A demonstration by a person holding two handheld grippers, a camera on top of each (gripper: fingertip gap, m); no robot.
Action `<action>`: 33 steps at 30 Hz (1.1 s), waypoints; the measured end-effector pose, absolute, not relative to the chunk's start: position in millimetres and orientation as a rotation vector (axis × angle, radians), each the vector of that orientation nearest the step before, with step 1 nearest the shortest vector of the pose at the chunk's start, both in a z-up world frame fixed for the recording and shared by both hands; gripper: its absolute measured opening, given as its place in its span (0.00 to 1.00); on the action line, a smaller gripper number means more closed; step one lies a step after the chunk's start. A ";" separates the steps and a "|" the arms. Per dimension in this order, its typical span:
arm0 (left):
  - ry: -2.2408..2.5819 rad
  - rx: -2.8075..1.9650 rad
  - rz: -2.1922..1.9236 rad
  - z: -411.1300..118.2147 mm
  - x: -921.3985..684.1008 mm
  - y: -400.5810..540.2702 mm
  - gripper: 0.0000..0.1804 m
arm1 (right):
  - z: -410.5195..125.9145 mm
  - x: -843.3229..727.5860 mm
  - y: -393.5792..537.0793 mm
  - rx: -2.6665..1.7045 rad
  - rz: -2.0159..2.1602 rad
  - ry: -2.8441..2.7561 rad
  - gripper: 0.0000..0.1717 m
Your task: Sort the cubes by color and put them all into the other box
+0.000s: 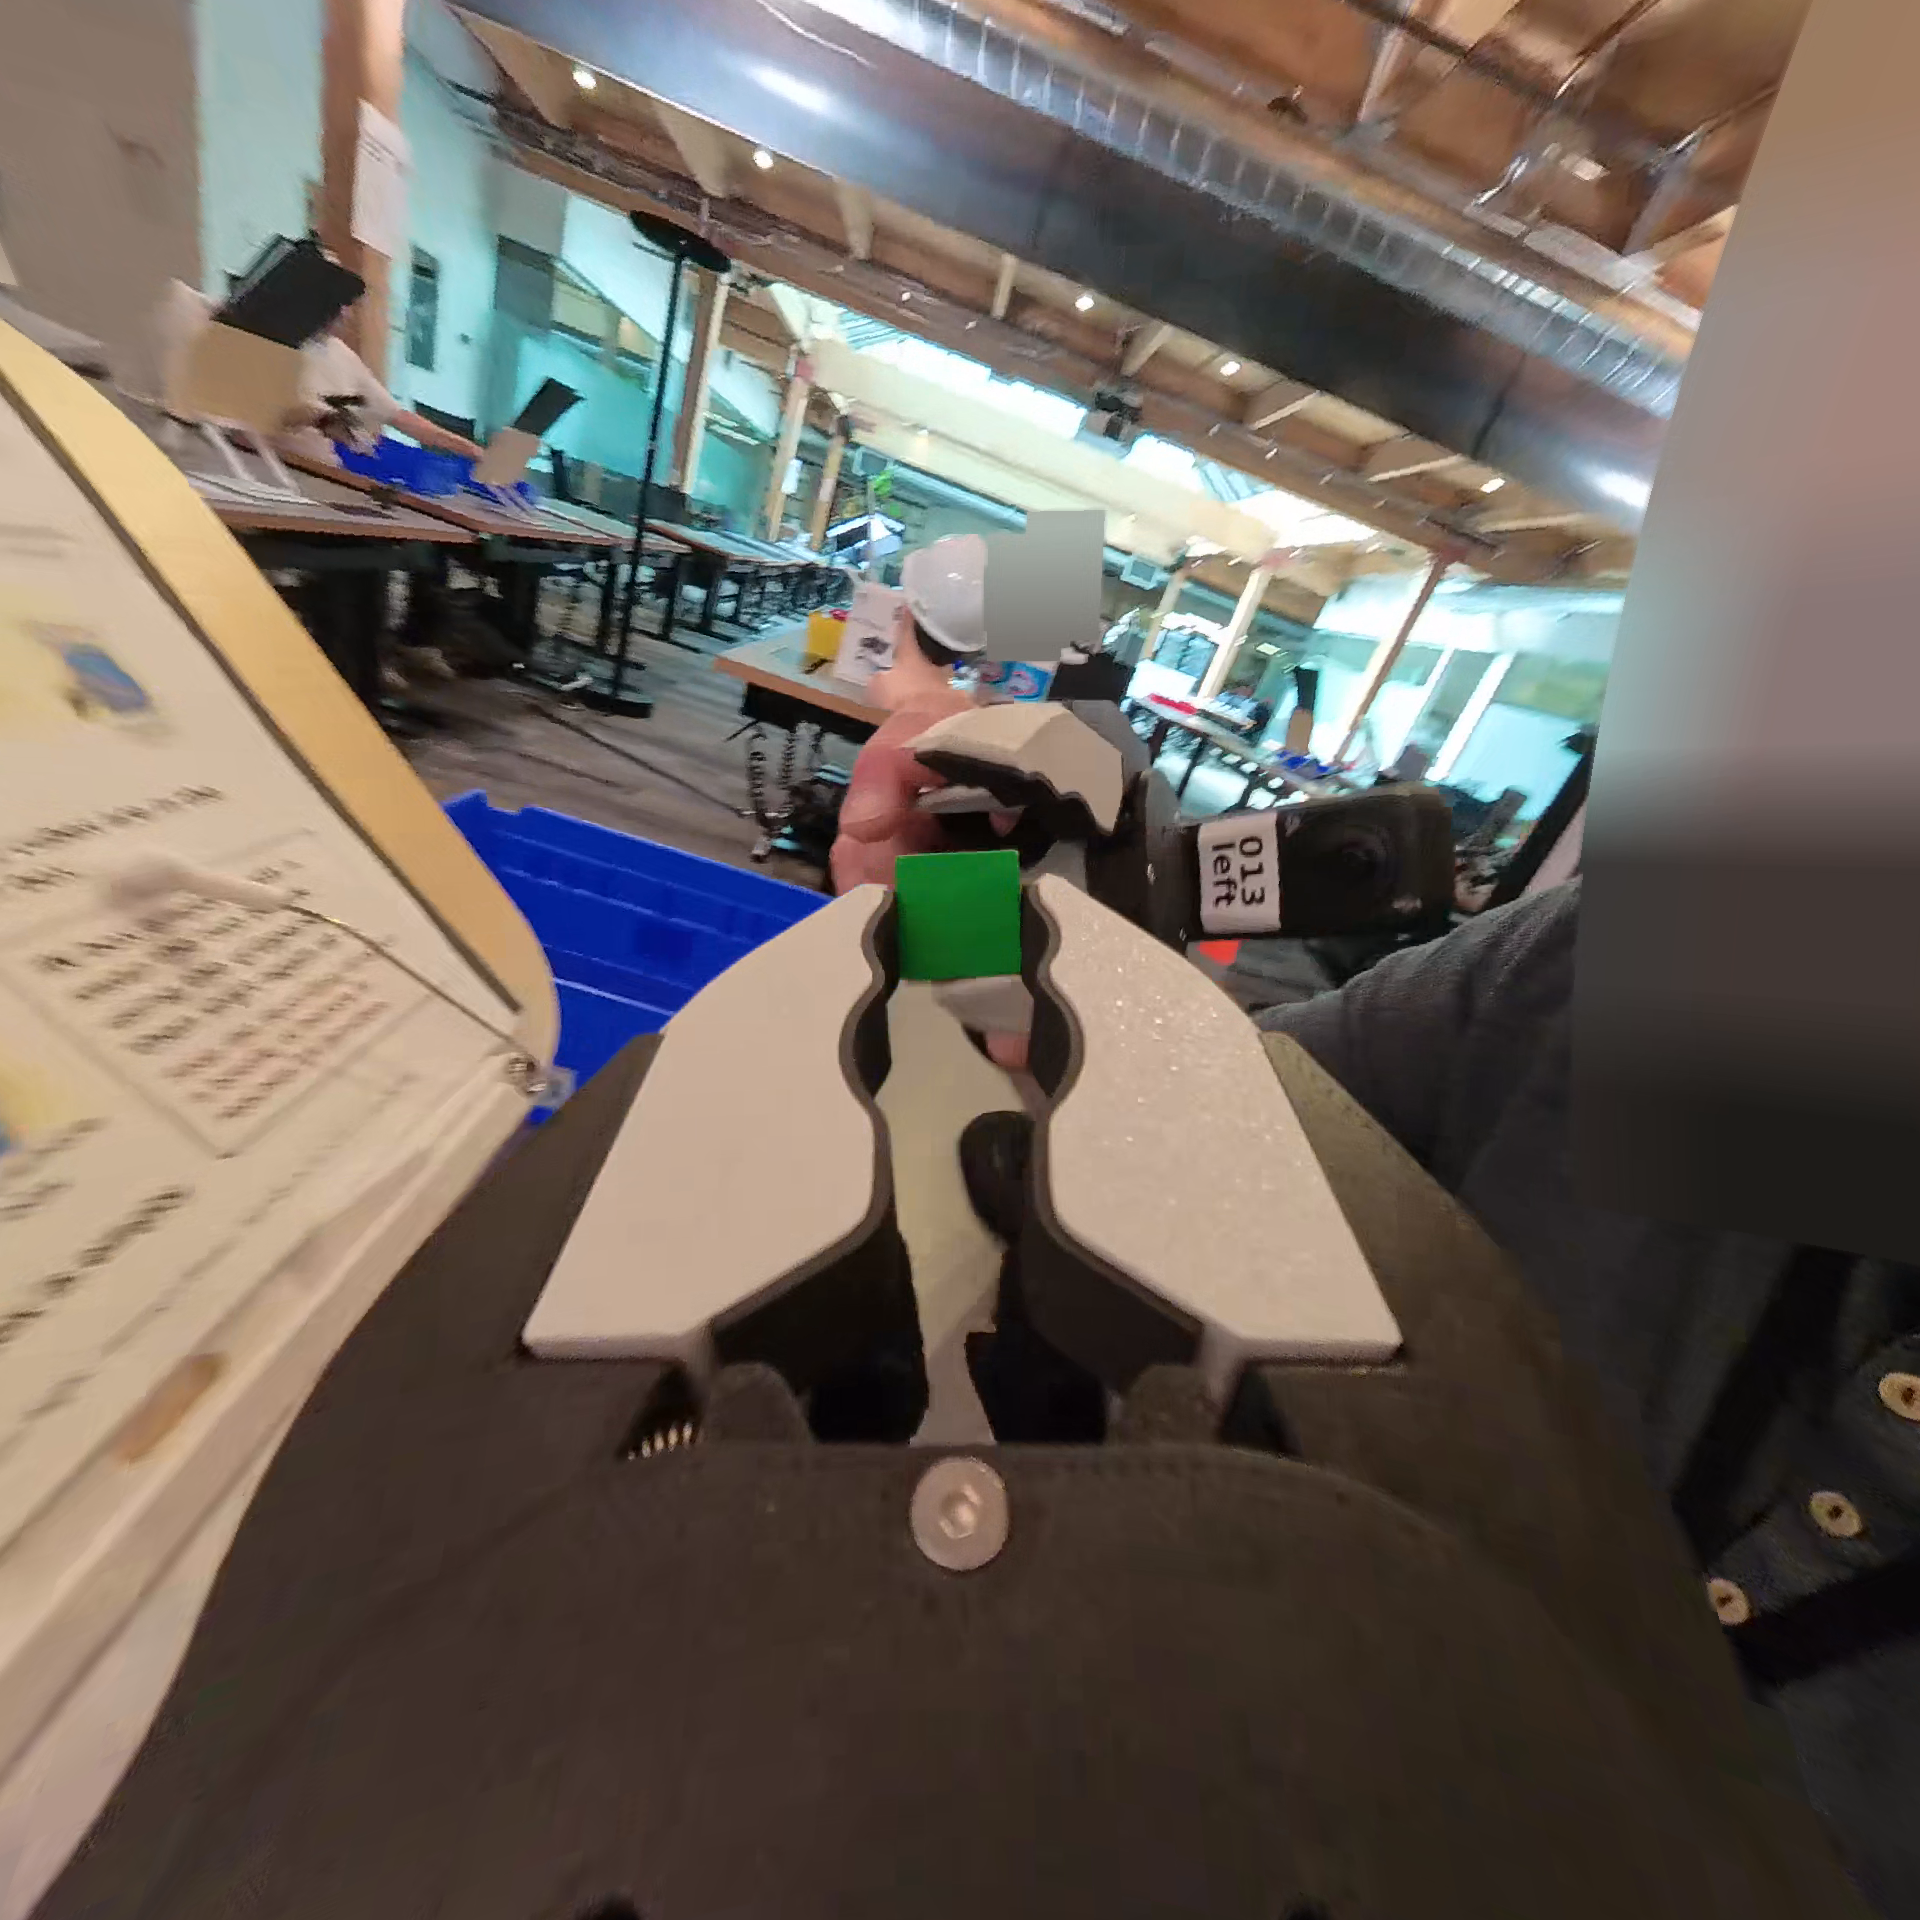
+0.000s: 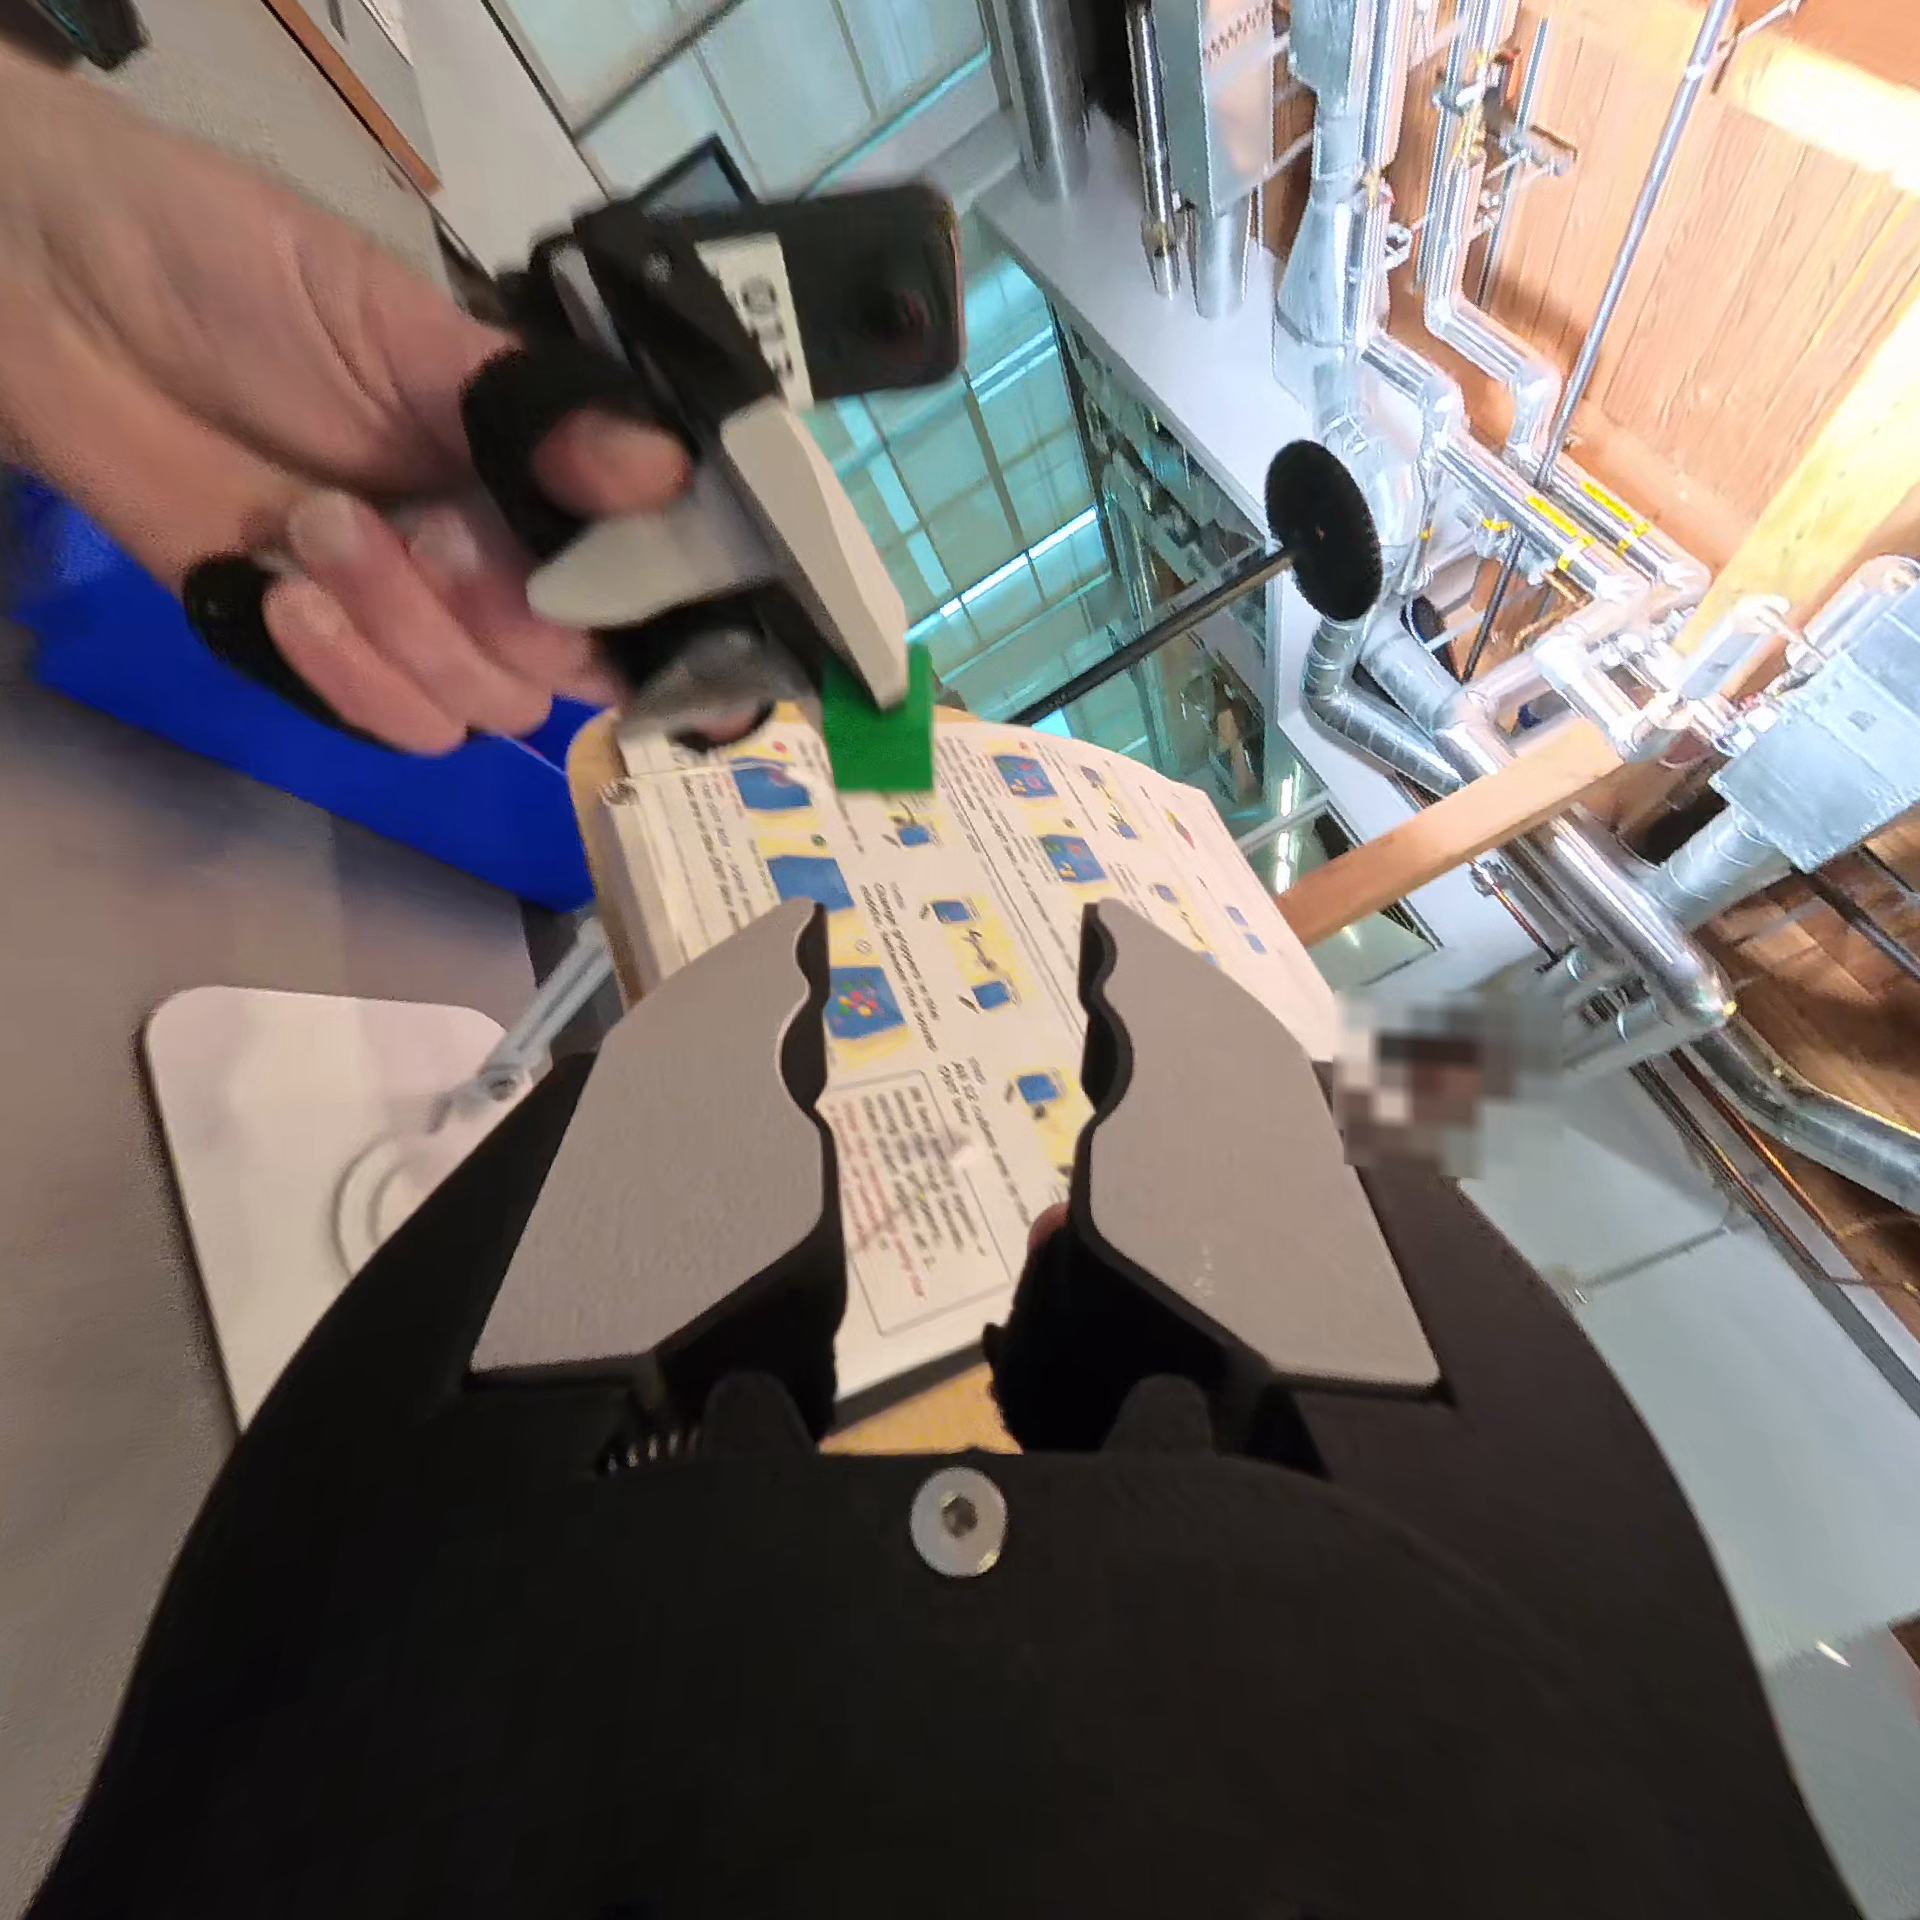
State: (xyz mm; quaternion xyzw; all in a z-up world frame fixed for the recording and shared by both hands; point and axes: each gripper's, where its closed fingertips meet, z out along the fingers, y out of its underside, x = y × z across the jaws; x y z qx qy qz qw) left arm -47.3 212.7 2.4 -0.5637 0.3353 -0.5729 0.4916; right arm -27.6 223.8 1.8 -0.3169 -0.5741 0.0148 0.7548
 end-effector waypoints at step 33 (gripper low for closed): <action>0.861 -1.277 -1.267 20.8 -67.7 206.4 0.00 | -118.7 177.3 330.8 -1.683 -0.132 -1.636 0.13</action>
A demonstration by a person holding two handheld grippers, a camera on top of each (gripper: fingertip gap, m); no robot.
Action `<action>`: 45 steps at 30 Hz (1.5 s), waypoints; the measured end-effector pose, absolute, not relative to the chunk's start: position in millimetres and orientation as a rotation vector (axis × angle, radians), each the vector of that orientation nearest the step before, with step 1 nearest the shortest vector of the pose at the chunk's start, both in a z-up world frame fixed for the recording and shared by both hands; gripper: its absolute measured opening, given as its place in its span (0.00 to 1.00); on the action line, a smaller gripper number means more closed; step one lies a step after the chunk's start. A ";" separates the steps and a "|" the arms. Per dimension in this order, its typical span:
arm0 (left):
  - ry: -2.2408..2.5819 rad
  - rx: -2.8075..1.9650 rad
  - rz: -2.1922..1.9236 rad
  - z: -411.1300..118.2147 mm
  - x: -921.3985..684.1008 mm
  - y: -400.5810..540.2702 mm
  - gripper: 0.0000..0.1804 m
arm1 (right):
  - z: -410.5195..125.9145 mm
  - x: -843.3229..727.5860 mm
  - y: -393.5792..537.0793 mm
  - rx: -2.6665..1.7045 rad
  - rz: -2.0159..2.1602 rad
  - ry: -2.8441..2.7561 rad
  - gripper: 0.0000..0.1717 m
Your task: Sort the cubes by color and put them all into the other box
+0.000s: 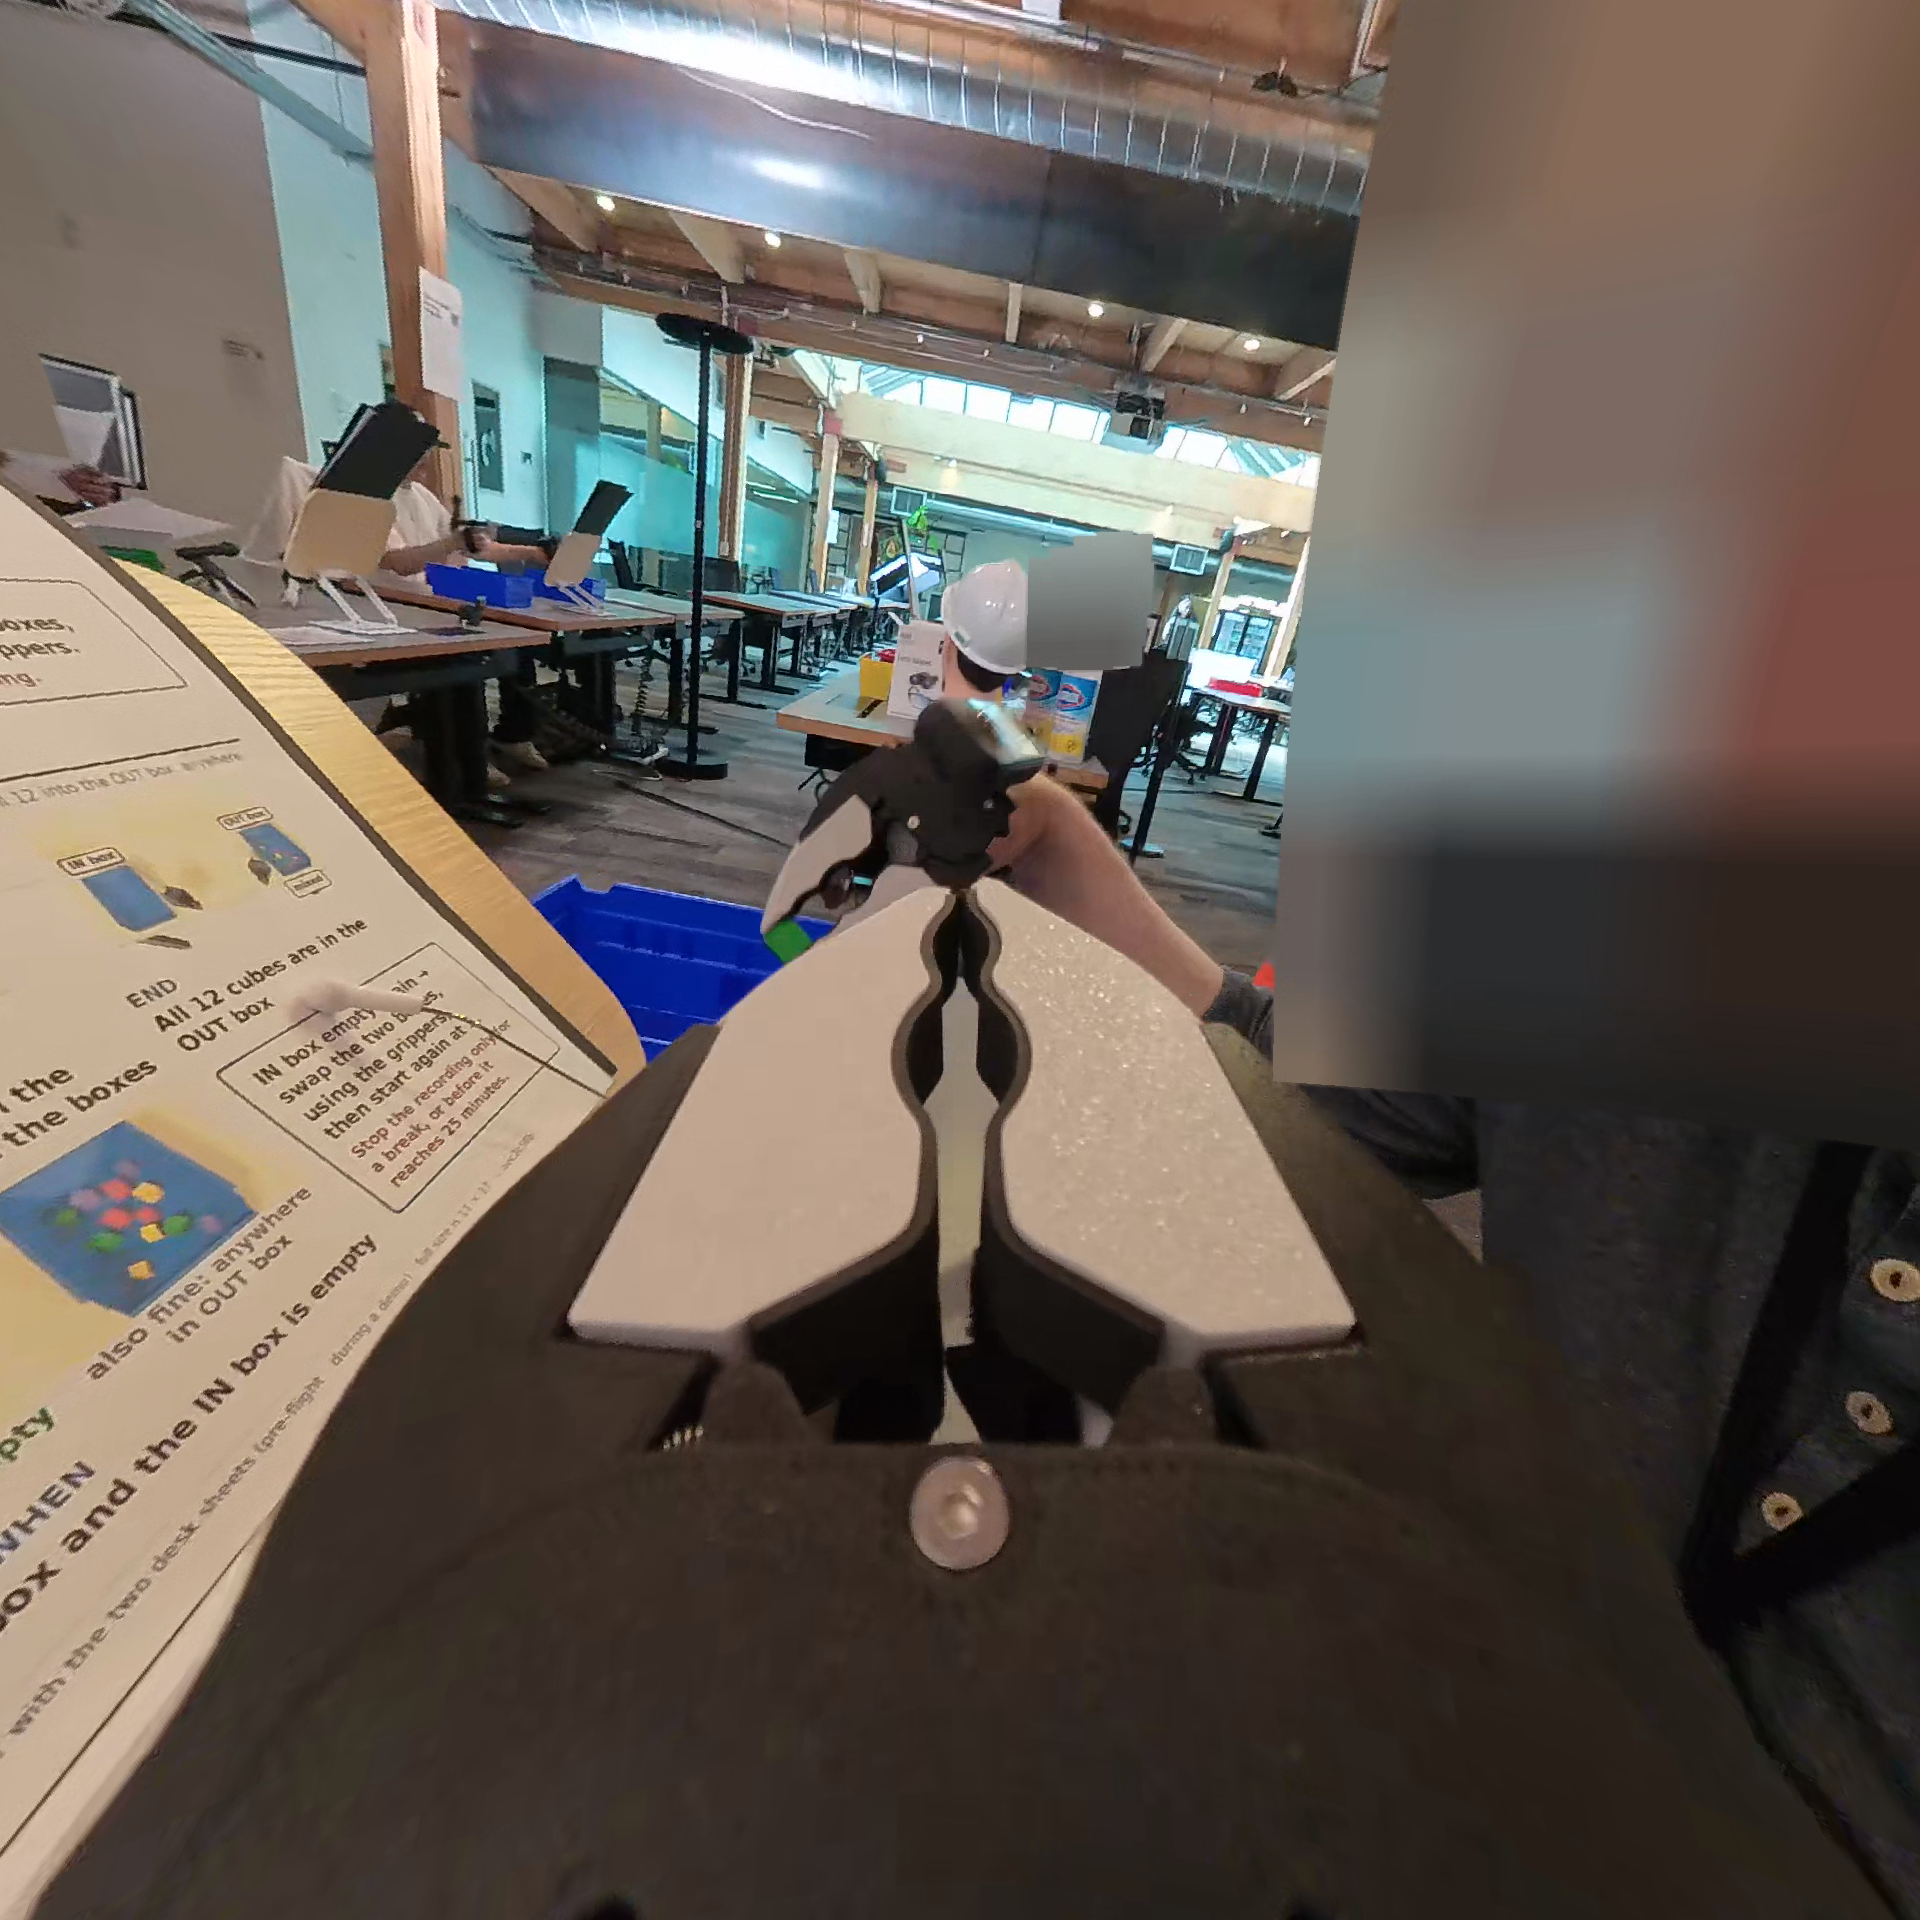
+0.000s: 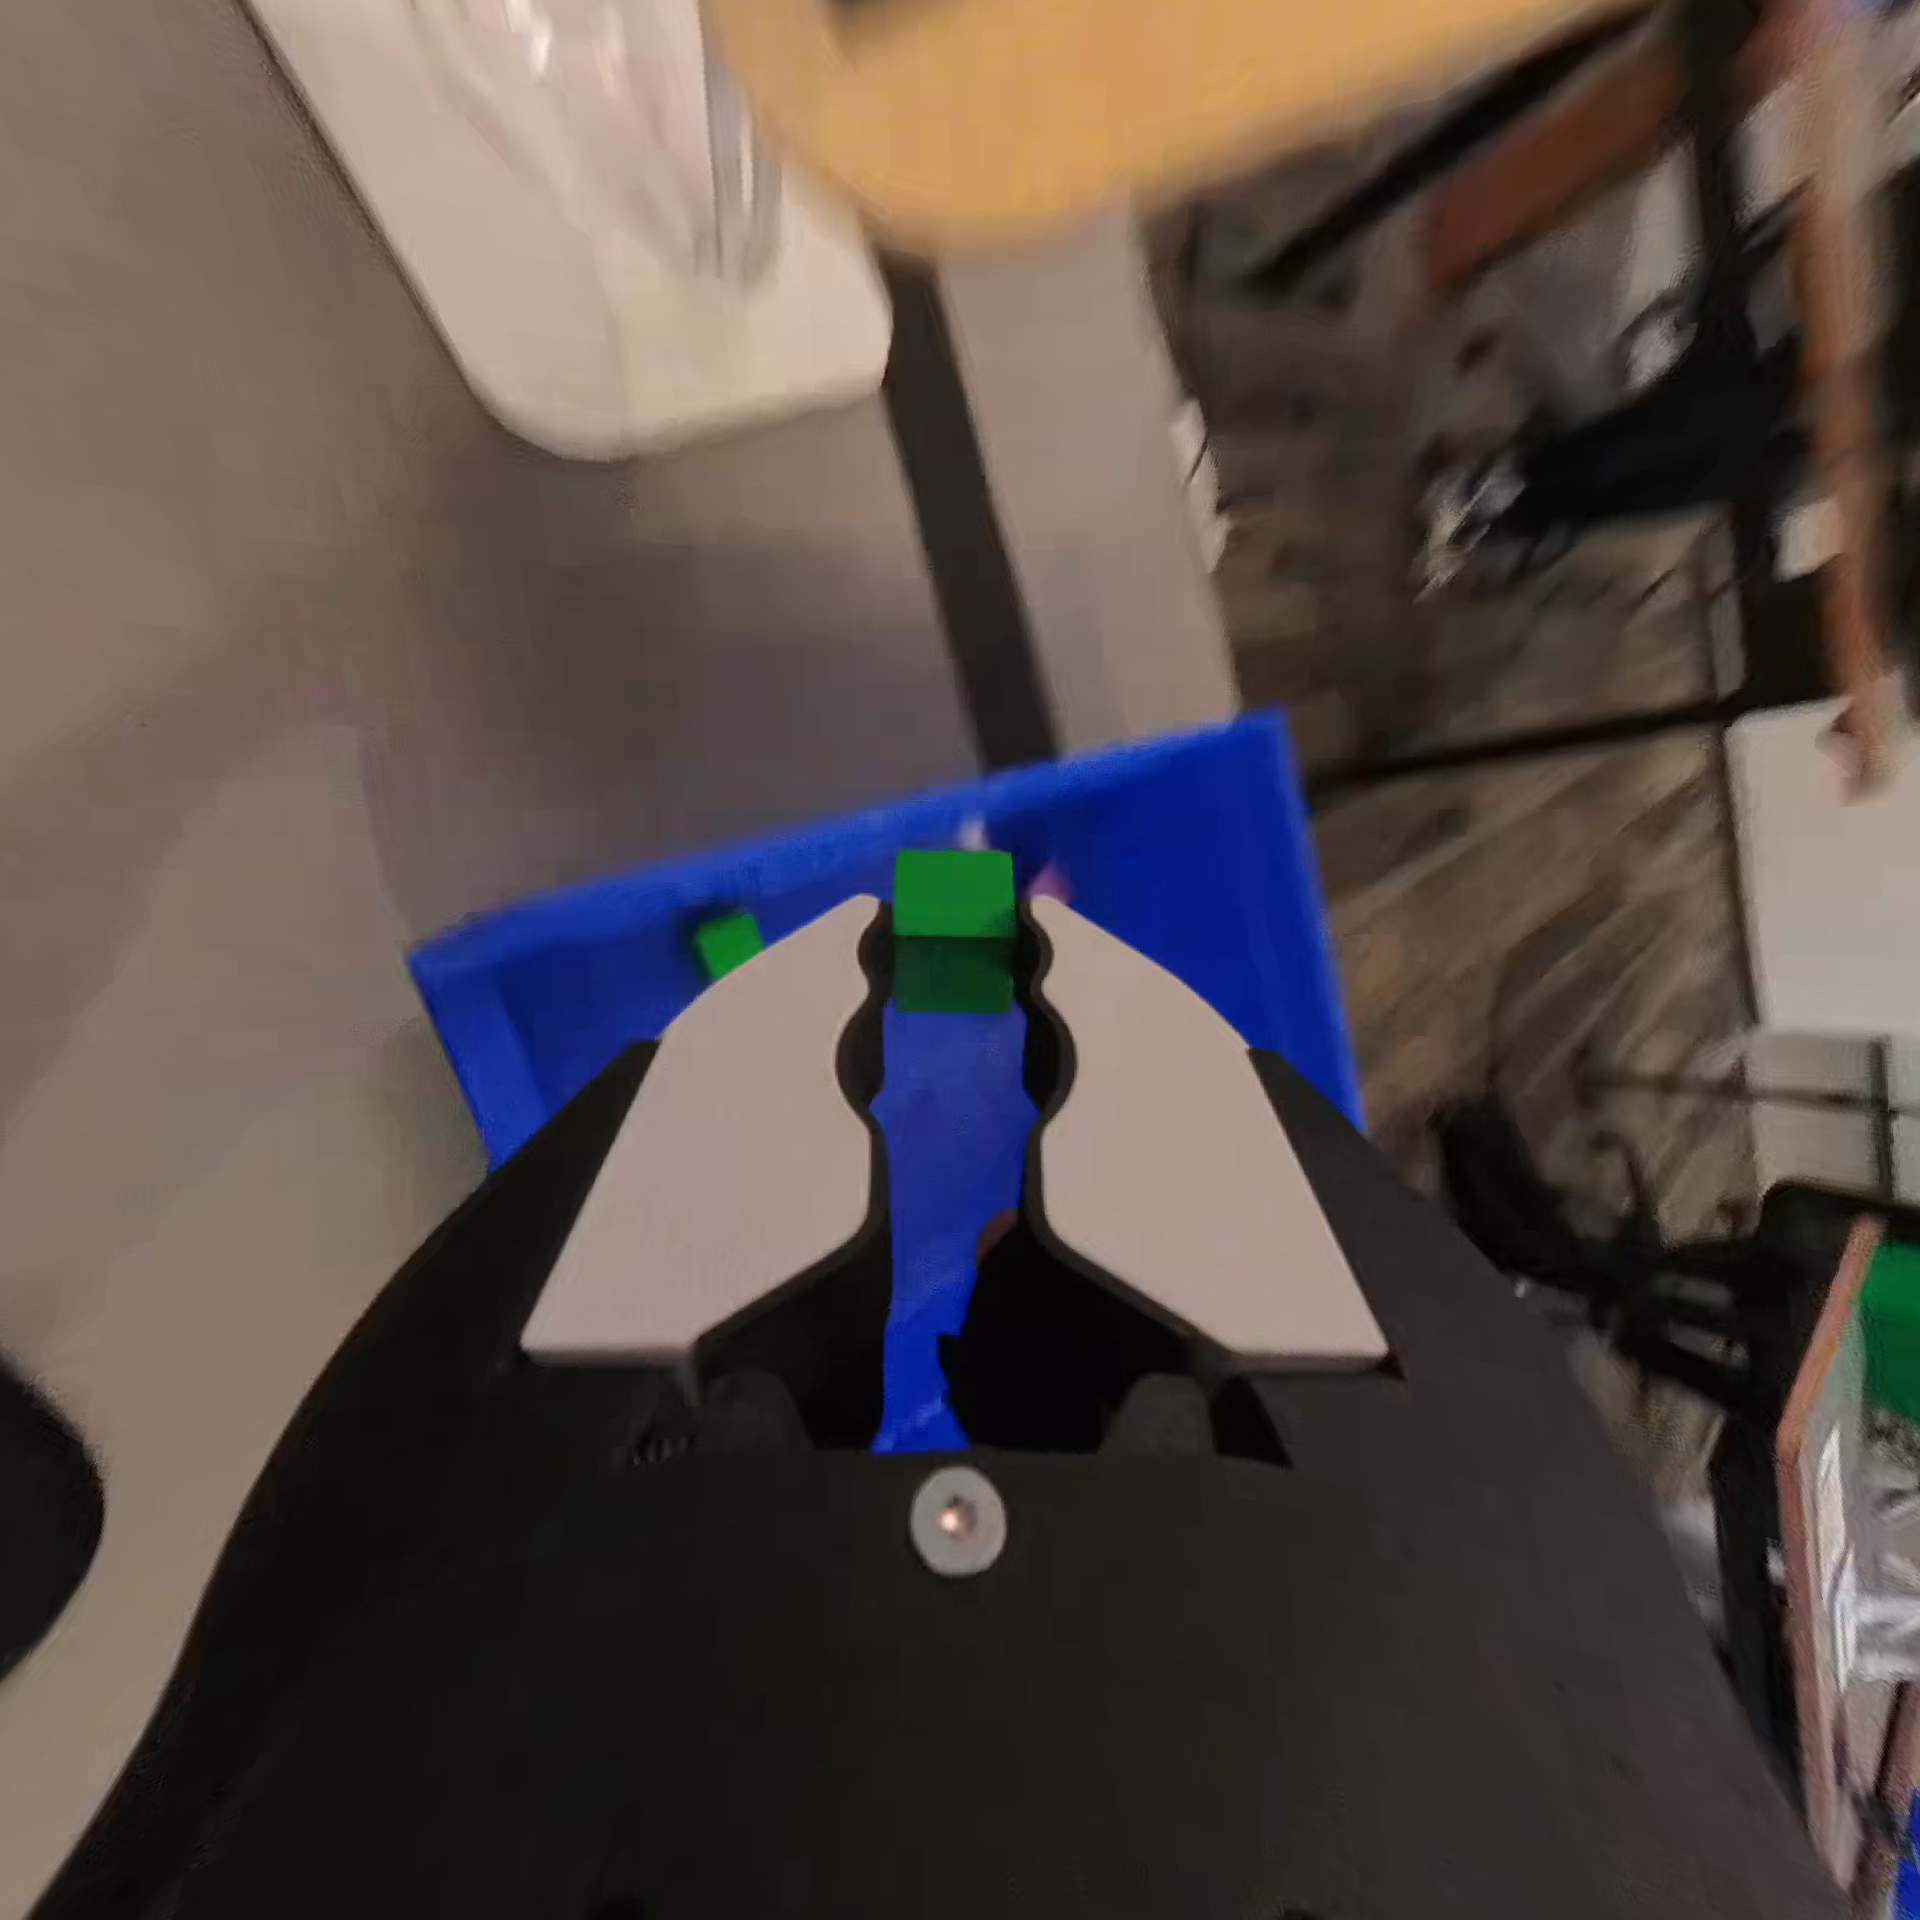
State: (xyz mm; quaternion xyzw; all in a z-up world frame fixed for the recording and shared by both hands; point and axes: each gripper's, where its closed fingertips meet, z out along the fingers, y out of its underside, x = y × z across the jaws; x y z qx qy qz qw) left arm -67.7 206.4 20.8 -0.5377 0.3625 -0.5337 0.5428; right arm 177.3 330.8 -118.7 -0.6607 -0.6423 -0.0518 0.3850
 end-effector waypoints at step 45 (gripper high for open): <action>0.437 -1.397 -0.645 36.9 -283.8 289.0 0.00 | -174.7 165.5 353.3 -1.822 -0.009 -1.646 0.12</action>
